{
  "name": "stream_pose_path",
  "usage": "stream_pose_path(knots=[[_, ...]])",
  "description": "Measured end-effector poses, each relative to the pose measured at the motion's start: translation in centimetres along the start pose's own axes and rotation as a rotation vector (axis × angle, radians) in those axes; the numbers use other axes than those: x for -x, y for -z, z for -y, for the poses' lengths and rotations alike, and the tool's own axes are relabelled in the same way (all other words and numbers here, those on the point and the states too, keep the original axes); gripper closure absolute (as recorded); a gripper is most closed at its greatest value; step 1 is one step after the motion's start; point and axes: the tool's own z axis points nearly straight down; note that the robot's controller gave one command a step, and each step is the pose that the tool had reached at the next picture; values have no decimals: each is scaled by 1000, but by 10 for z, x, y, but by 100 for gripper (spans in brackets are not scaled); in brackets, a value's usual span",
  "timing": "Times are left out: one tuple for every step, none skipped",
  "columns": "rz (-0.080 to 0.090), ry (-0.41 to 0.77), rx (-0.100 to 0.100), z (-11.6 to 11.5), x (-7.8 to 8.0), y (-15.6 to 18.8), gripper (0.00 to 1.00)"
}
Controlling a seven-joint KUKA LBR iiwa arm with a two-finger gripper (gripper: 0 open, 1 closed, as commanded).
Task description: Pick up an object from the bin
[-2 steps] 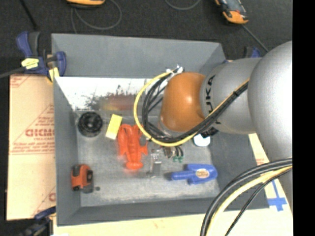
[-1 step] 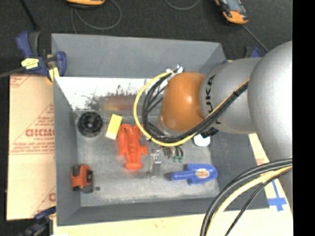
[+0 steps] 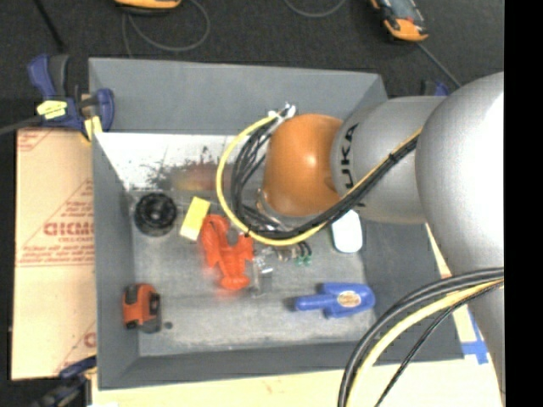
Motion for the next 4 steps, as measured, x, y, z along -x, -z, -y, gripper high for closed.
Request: stream_pose_path(knots=[[3,176,3,-12,16,-9,0],[0,227,2,-15,12,-13,0],[2,537,1,-19,27,-15,0],[5,404,4,-32,12,-16,100]])
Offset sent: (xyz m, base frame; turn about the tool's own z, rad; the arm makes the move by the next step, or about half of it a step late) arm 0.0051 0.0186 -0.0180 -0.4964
